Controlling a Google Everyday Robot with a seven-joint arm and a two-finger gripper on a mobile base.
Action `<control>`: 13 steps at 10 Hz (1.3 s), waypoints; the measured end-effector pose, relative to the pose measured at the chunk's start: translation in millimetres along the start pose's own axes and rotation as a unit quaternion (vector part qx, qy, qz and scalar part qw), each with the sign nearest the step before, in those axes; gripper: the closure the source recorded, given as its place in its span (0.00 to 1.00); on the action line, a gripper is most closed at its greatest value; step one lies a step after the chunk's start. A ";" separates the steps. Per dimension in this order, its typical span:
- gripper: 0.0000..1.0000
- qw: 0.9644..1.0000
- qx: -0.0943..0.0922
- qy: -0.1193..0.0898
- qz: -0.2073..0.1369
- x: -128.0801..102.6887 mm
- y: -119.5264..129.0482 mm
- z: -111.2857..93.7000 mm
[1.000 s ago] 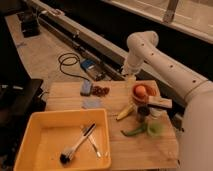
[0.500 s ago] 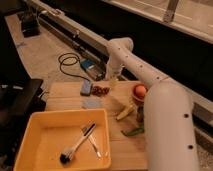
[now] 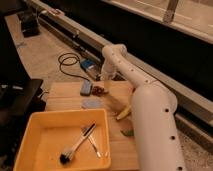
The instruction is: Place grapes in table surface
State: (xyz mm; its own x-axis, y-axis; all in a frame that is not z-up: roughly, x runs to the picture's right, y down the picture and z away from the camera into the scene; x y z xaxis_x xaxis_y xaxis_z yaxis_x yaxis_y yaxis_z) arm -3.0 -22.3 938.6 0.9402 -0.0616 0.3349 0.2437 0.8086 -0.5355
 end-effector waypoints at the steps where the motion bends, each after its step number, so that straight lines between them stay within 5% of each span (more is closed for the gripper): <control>1: 0.35 1.000 0.005 0.000 -0.001 -4.1 -1.1 9.4; 5: 0.35 0.999 0.035 -0.005 0.005 -9.8 3.3 36.9; 13: 0.35 0.999 0.036 0.007 0.025 0.3 0.5 42.0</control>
State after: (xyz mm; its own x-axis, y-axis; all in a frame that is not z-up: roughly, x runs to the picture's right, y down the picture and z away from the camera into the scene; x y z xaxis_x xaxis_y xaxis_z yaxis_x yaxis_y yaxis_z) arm -12.6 2.7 970.9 0.9542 -0.0269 0.2980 0.1782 0.8513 -0.4934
